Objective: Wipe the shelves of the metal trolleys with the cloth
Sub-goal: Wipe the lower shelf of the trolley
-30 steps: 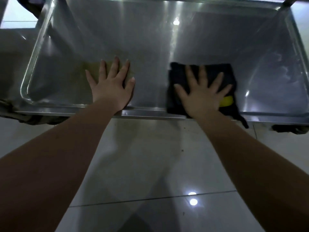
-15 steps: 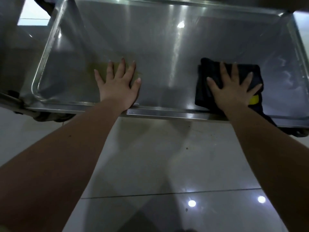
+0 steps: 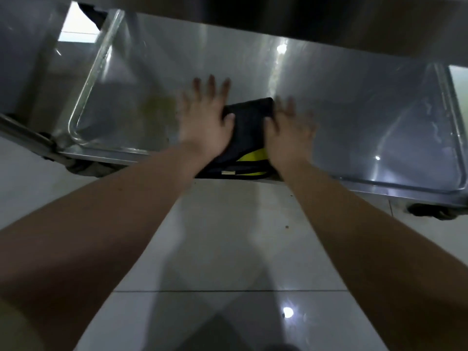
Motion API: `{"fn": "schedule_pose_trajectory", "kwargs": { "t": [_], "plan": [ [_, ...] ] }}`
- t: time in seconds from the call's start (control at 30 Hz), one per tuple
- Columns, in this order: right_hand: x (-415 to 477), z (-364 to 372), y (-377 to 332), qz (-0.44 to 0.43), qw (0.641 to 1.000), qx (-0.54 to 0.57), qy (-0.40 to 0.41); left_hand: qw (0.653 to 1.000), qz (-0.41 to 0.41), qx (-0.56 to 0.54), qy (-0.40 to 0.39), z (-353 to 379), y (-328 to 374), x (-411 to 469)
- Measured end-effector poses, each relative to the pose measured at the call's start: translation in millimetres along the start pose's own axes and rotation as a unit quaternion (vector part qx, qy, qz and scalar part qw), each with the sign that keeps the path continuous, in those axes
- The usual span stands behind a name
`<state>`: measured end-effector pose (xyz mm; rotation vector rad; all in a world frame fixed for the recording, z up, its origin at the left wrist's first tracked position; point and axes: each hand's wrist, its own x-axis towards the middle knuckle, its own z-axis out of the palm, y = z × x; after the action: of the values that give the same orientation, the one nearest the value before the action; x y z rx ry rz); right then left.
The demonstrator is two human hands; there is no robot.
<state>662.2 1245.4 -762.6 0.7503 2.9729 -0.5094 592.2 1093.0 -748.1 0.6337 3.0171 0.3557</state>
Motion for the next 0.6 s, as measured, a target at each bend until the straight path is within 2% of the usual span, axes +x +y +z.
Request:
{"fn": "schedule_pose_trajectory", "kwargs": {
  "t": [0.07, 0.13, 0.2, 0.3, 0.4, 0.5, 0.6],
  "plan": [
    [-1, -5, 38, 0.033, 0.998, 0.046, -0.012, 0.998, -0.002, 0.005, -0.063, 15, 42, -7],
    [-6, -2, 49, 0.006, 0.999, 0.012, -0.031, 0.993, -0.03, 0.006, -0.112, 32, 67, -21],
    [-4, 4, 45, -0.009, 0.999, -0.012, -0.044, 0.992, -0.038, 0.019, -0.117, 39, 65, -27],
    [-1, 4, 45, -0.018, 0.997, -0.04, -0.056, 0.994, -0.032, 0.038, -0.099, 30, 28, -10],
    [-2, 4, 43, -0.026, 0.992, -0.105, -0.072, 0.991, -0.083, 0.071, -0.076, 12, -44, 13],
    [-4, 8, 38, -0.025, 0.986, -0.151, -0.069, 0.987, -0.099, 0.085, -0.099, -3, -105, 19],
    [-7, 12, 36, -0.021, 0.985, -0.162, -0.056, 0.985, -0.08, 0.108, -0.106, 0, -95, 13]
  ]
}}
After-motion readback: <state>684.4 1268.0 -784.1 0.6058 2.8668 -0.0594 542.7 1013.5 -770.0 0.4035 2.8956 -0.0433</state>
